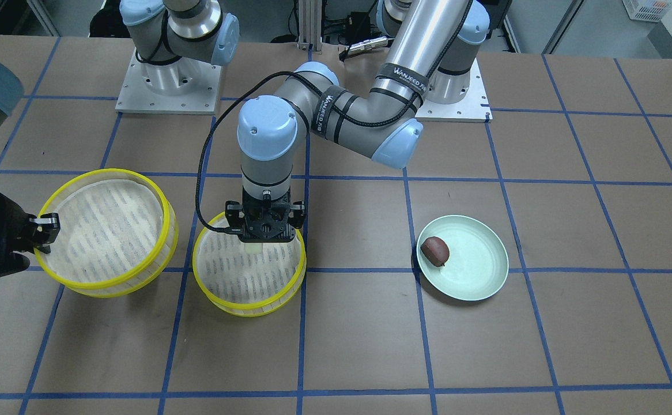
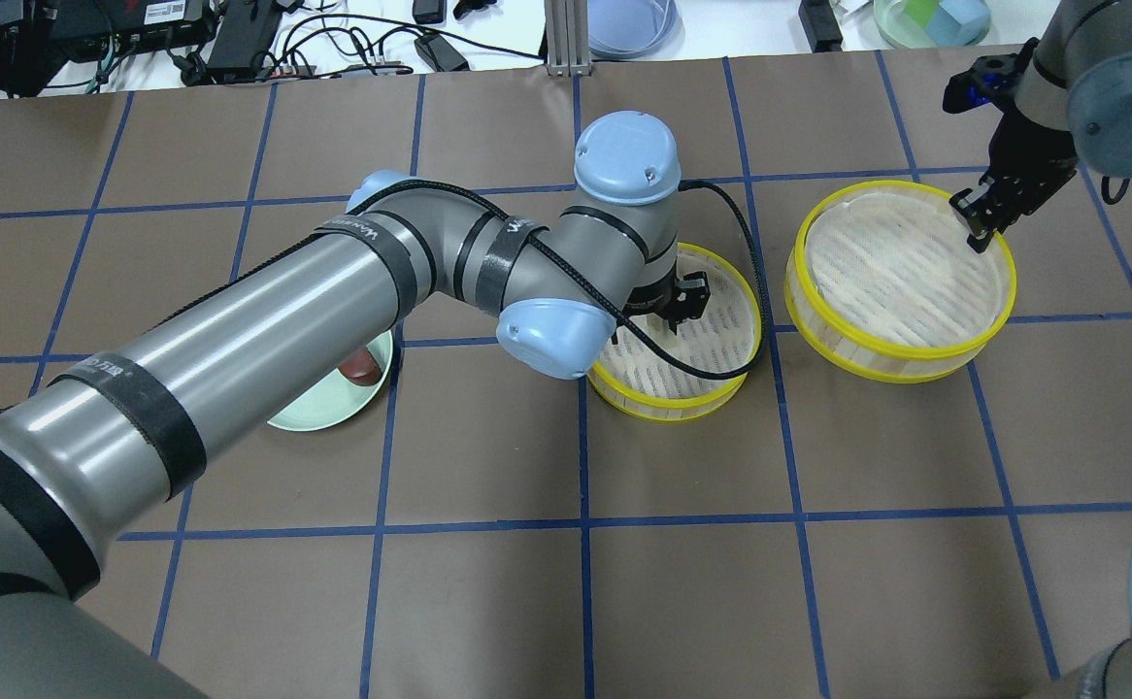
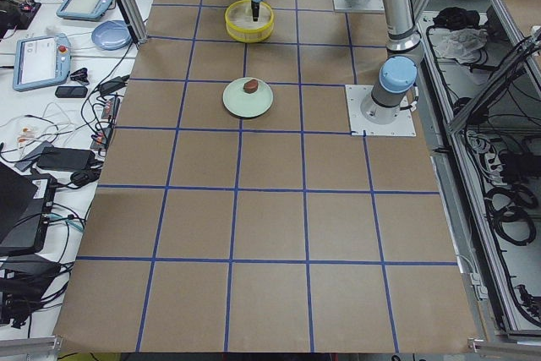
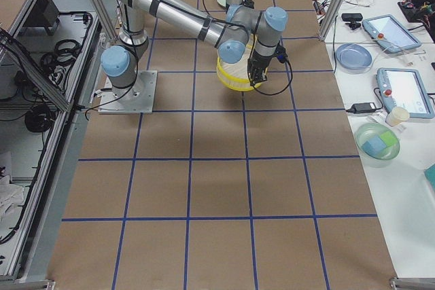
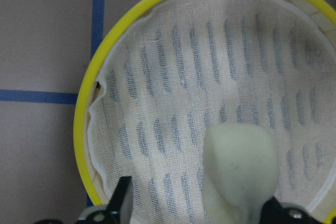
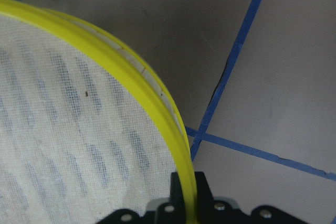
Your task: Stack buns with steamer
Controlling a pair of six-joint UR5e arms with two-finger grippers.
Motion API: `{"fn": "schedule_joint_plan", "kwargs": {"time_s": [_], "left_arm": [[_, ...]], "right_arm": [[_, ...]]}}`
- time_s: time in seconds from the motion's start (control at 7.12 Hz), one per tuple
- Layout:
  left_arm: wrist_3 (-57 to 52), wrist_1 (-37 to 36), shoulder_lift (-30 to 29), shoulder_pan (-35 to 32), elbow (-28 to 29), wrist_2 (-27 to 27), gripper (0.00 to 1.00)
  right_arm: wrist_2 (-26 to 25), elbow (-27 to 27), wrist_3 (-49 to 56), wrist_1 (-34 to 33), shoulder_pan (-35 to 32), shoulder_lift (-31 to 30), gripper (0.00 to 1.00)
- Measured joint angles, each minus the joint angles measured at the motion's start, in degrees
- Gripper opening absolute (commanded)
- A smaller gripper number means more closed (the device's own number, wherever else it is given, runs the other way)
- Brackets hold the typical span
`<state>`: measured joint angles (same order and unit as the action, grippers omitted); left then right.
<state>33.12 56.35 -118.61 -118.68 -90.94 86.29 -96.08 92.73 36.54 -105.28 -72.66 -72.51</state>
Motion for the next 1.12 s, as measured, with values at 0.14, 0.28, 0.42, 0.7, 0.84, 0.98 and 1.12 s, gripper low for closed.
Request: {"fn": "schedule_joint_plan", "kwargs": {"time_s": [0.14,0.28,0.42,0.7,0.84,0.98,1.12], "left_arm": [[0.24,0.01,0.02,-0.03,-0.24,0.04,1.00],[0.30,0.03,0.14,-0.05,-0.43,0.21,1.00],[0.30,0.01,0.50,-0.06,-0.51,0.38,1.00],[0.00,0.13,1.51,0.02,-0.61,0.60,1.00],[-0.81,0.41,2.29,0.70,-0.61,0.80,1.00],[-2.79,0.96,3.65,2.62,-0.63,1.26,1.00],[-6.29,3.06,5.42,5.94,-0.68,1.76,1.00]], "right_arm": [[0.11,0.05,-0.82,0.12,-0.18,-0.08,0.00],[0.23,0.07,-1.36,0.19,-0.28,-0.14,0.00],[0.31,0.08,-1.85,0.22,-0.54,-0.20,0.00],[0.36,0.08,-2.81,0.24,-1.46,-0.29,0.00],[0.37,0.08,-3.82,0.24,-1.80,-0.39,0.00],[0.39,0.08,-5.64,0.25,-2.54,-0.50,0.00],[0.46,0.08,-8.67,0.25,-3.82,-0.51,0.00]]}}
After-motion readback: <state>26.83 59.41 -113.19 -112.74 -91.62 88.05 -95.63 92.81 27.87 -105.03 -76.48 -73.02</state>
